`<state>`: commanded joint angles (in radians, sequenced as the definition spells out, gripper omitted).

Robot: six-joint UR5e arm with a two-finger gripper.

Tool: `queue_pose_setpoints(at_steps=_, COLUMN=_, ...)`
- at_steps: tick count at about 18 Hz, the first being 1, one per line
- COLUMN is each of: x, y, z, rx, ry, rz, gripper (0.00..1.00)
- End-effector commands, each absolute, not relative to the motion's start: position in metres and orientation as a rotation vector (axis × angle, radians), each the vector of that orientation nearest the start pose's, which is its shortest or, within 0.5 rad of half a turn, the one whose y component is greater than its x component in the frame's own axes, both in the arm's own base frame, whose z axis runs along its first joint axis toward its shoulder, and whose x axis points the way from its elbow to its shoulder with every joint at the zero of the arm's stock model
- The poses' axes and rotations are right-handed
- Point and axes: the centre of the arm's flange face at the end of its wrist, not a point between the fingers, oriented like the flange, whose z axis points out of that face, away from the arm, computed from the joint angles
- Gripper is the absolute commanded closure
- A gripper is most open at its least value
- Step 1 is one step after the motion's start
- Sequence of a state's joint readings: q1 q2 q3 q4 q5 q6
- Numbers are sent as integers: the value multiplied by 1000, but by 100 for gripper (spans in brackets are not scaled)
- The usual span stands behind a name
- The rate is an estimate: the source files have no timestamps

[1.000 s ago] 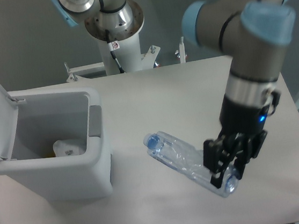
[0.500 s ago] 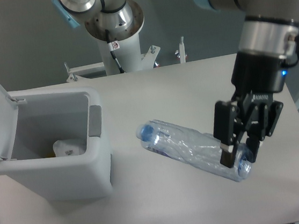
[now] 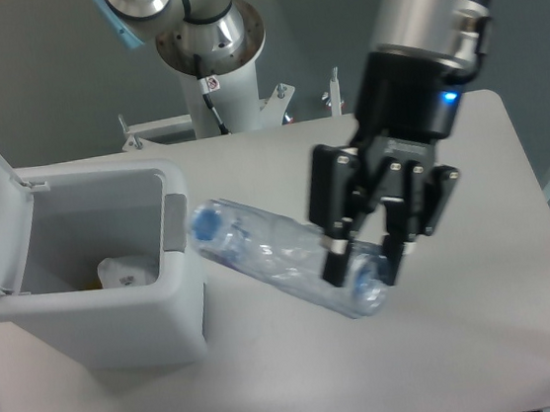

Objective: Place the trash in the trash can
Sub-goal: 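Lift the bottle and swing it toward the trash can, then lower the bottle into the can and open the gripper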

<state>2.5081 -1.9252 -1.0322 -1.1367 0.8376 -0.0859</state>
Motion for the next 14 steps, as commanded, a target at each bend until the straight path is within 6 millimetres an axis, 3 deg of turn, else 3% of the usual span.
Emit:
queue_pose_setpoints(at_steps=5, x=-381, y=573, z=613, rx=-2116, ry=-778, rz=-493, gripper=40)
queue_pose_setpoints(at_steps=7, x=-371, y=571, z=607, rx=-2117, ry=-750, rz=-481, gripper=40)
queue_pose_setpoints(at_steps=10, x=-332, y=585, z=606, rx=-2150, ry=-645, rz=-481, gripper=40)
queue_pose_setpoints(at_steps=14, x=-311, y=594, z=587, rx=-2198, ry=-548, rz=-482, gripper=40)
